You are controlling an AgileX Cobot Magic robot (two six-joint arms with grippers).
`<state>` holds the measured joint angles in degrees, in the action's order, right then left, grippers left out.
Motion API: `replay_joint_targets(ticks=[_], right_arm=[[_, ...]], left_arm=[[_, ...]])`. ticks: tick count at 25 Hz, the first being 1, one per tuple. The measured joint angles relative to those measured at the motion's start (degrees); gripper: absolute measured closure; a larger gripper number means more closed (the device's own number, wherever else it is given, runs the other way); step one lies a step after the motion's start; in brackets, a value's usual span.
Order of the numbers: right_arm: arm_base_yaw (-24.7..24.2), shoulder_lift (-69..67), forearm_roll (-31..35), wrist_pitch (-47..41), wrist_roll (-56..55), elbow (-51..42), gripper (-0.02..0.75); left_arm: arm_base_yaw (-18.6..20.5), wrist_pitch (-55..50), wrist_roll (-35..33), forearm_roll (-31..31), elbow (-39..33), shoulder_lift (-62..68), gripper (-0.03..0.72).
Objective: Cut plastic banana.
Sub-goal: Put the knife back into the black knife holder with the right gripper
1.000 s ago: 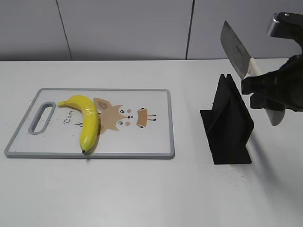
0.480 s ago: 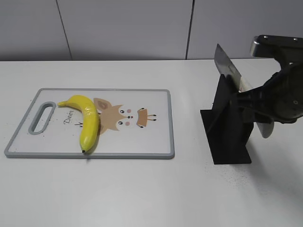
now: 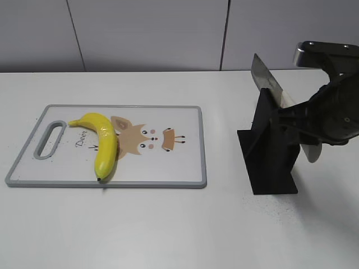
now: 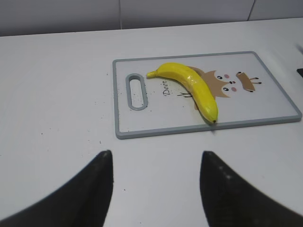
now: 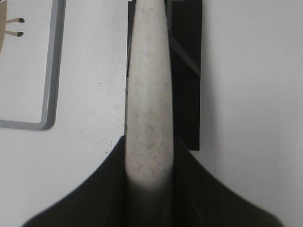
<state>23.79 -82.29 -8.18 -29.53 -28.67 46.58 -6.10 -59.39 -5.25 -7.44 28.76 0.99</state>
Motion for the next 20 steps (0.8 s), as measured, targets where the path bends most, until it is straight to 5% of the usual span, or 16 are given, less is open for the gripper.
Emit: replay_joint_targets(ticks=[4,11,20], right_arm=[[0.0,-0.1,0.9,-0.7,2.3,0.2,0.522],[0.0,0.4,1.0,-2.6,3.2,0.0,0.150],[0.0,9.0,1.1,-3.1,3.3,0.0,0.126]], left_arm=[[0.0,0.0,0.0,0.0,0.0,0.0,0.124],[0.0,0.0,0.0,0.0,0.0,0.0,0.124],[0.0,0.0,0.0,0.0,0.0,0.0,0.124]])
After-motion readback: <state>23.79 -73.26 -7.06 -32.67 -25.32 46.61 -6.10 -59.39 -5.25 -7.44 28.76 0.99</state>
